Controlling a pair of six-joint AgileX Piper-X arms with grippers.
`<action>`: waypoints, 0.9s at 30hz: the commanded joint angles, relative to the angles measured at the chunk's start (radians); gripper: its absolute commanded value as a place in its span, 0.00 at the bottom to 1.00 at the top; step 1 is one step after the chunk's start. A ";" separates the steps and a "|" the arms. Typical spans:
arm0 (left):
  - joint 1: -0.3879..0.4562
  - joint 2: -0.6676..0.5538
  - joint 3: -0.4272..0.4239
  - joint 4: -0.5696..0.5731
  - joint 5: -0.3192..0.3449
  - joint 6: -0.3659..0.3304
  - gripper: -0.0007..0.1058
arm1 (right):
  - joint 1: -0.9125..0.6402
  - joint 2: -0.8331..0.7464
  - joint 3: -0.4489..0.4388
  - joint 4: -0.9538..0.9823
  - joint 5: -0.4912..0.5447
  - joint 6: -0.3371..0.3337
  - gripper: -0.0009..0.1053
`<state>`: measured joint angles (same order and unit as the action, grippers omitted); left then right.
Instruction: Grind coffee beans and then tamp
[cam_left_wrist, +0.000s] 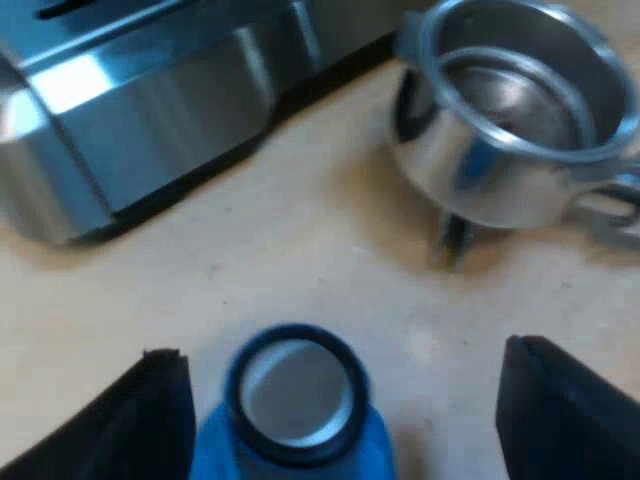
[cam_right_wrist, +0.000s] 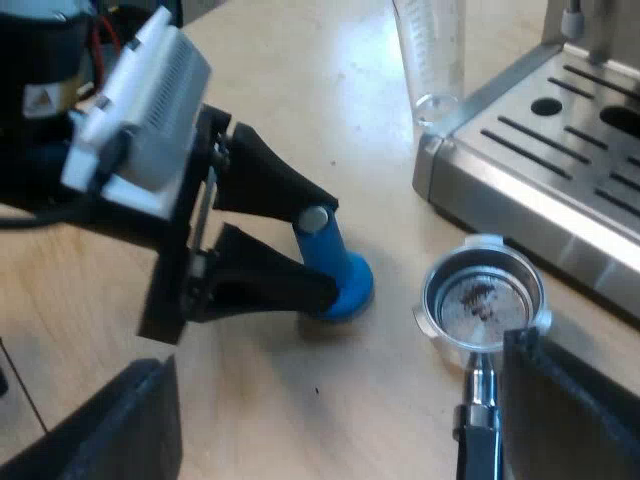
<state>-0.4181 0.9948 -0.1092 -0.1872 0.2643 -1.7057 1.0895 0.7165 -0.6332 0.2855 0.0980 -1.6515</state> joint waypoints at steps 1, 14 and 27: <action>-0.004 0.035 0.000 -0.053 -0.049 -0.004 0.62 | -0.002 -0.002 -0.003 -0.028 -0.006 -0.012 0.64; -0.004 0.140 -0.035 -0.081 -0.068 -0.014 0.62 | -0.002 -0.002 -0.003 -0.028 -0.006 -0.010 0.64; -0.004 0.164 -0.045 -0.081 -0.068 -0.016 0.58 | -0.002 -0.002 -0.003 -0.028 -0.006 -0.010 0.64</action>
<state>-0.4177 1.1596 -0.1461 -0.2494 0.2057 -1.7133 1.0895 0.7165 -0.6332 0.2719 0.0980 -1.6515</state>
